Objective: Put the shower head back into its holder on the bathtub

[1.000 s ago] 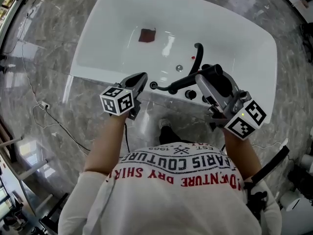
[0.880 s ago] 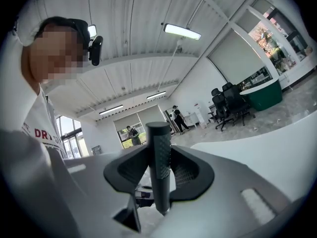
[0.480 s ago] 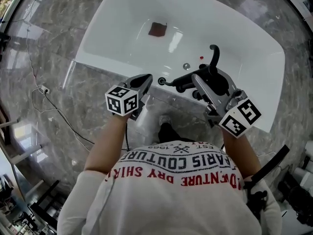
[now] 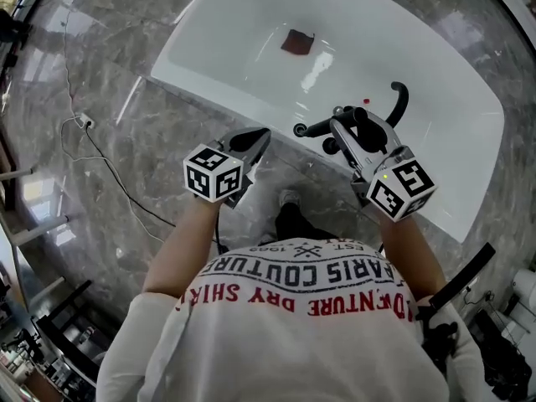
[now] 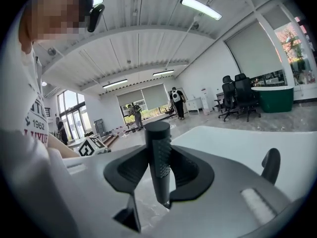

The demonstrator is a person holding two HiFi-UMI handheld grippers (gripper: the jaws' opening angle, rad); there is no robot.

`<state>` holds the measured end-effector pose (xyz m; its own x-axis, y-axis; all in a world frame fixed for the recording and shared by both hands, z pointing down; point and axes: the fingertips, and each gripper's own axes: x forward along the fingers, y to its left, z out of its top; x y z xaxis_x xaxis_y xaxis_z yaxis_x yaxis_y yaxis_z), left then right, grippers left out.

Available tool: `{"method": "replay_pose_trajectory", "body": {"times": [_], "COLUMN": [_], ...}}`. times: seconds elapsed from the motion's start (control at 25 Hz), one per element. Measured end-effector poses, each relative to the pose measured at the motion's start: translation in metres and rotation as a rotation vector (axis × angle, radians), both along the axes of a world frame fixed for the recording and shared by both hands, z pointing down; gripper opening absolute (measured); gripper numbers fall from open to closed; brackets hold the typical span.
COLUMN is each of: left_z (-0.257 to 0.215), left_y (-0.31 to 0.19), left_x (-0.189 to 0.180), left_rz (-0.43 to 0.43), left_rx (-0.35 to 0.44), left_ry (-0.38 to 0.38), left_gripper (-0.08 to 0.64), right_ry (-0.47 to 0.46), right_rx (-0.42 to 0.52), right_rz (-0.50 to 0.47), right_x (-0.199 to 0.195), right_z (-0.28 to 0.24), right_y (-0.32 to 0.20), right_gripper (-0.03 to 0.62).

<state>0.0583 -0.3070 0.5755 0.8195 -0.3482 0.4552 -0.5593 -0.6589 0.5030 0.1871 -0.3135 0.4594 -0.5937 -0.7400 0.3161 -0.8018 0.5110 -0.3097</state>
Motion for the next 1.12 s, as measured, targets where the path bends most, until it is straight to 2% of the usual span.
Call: {"method": "replay_pose_trajectory", "body": {"times": [0.28,0.64,0.96,1.12], "left_z": [-0.028,-0.055,-0.053,-0.053], "left_y": [0.006,0.024,0.044,0.051], "left_x": [-0.030,-0.060,-0.101,-0.115], "left_rz": [-0.038,-0.073,-0.136,-0.156], "left_rx": [-0.004,0.004,-0.007,-0.015], "left_ry": [0.059,0.103,0.088,0.084], "left_gripper": [0.000,0.000,0.000,0.001], "right_ry": [0.097,0.171,0.223,0.246], "right_rx": [-0.030,-0.149,-0.225,-0.233], "right_rz": [-0.022,0.017,0.068,0.073], "right_x": [-0.018,-0.022,-0.025,-0.029], "right_z": [0.036,0.099,0.150,0.159], "right_y": [-0.010,-0.016,-0.020,-0.017], "right_gripper": [0.140,0.140,0.140,0.140]}}
